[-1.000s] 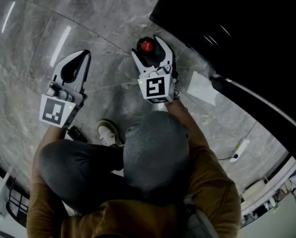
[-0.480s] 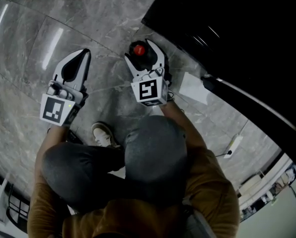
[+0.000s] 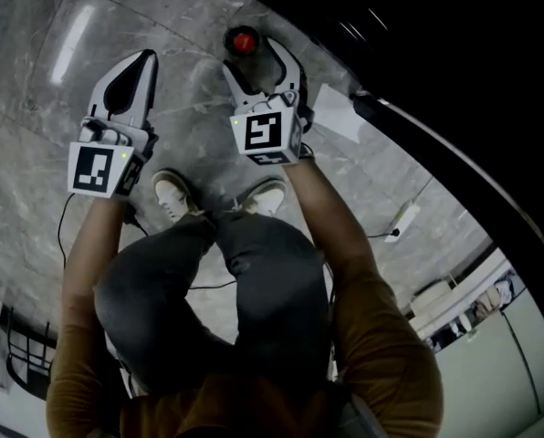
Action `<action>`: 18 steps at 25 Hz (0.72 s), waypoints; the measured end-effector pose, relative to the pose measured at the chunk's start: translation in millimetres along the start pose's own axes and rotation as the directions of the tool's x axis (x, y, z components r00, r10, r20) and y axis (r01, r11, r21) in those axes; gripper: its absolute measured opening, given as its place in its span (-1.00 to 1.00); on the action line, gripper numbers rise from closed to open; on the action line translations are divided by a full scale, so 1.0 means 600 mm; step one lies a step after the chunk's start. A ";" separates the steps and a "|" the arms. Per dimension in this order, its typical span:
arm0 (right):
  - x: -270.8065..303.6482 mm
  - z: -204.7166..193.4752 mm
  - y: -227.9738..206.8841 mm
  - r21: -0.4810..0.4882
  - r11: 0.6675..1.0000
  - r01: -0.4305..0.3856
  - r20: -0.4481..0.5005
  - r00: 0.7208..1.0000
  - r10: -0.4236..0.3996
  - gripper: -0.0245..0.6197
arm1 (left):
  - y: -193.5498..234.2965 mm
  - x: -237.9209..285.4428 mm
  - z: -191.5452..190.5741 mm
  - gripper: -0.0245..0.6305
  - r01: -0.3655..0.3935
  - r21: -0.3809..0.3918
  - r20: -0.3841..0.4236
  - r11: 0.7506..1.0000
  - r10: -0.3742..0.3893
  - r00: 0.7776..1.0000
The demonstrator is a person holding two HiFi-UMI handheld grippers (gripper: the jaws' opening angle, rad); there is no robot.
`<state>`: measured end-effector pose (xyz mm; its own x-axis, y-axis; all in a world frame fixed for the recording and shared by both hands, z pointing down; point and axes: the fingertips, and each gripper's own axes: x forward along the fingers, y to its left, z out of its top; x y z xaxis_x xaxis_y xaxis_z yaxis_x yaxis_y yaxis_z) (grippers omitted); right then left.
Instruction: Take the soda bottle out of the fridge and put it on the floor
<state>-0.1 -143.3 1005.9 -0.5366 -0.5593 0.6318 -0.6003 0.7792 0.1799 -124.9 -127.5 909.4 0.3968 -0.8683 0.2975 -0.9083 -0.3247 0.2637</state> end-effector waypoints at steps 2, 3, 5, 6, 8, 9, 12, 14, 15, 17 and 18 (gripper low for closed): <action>-0.022 0.023 -0.007 0.026 0.999 0.028 -0.013 1.000 -0.027 0.02 | -0.007 -0.022 0.013 -0.92 -0.010 -0.013 -0.025 1.000 0.010 1.000; -0.033 0.038 -0.010 0.038 0.999 0.037 -0.016 0.999 -0.036 0.01 | -0.012 -0.033 0.022 -0.92 -0.012 -0.013 -0.036 1.000 0.011 0.999; -0.059 0.072 -0.011 0.043 0.998 0.040 -0.018 0.999 -0.039 -0.03 | -0.026 -0.053 0.042 -0.92 -0.009 -0.012 -0.053 1.000 0.008 0.999; -0.073 0.088 -0.010 0.035 0.999 0.036 -0.018 0.999 -0.035 -0.07 | -0.034 -0.064 0.053 -0.92 -0.009 -0.017 -0.059 1.000 0.008 0.998; -0.098 0.122 -0.006 0.015 1.000 0.021 -0.017 1.000 -0.021 -0.11 | -0.048 -0.086 0.079 -0.92 -0.015 -0.024 -0.065 1.000 0.014 0.998; -0.111 0.139 -0.006 0.006 1.000 0.014 -0.018 1.000 -0.014 -0.11 | -0.053 -0.097 0.094 -0.92 -0.021 -0.026 -0.064 0.999 0.020 0.998; -0.157 0.188 -0.003 -0.001 1.000 0.001 -0.018 1.000 -0.001 -0.14 | -0.078 -0.135 0.140 -0.92 -0.043 -0.056 -0.062 0.998 0.039 0.997; -0.189 0.220 0.001 0.005 1.000 0.000 -0.018 1.000 0.000 -0.17 | -0.096 -0.160 0.172 -0.92 -0.053 -0.082 -0.072 0.995 0.047 0.996; -0.206 0.236 0.003 0.006 1.000 -0.001 -0.019 1.000 0.001 -0.18 | -0.105 -0.172 0.189 -0.92 -0.056 -0.090 -0.077 0.994 0.050 0.996; -0.242 0.270 0.009 0.008 1.000 -0.006 -0.021 1.000 0.006 -0.18 | -0.122 -0.195 0.228 -0.92 -0.059 -0.093 -0.079 0.994 0.051 0.996; -0.259 0.288 0.011 0.015 1.000 -0.009 -0.022 1.000 0.010 -0.19 | -0.129 -0.204 0.250 -0.92 -0.059 -0.091 -0.076 0.994 0.053 0.996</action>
<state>-23.1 -100.1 778.5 -0.5295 -0.5455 0.6497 -0.6043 0.7800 0.1625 -123.3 -52.2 714.7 0.3574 -0.8532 0.3799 -0.9145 -0.2372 0.3277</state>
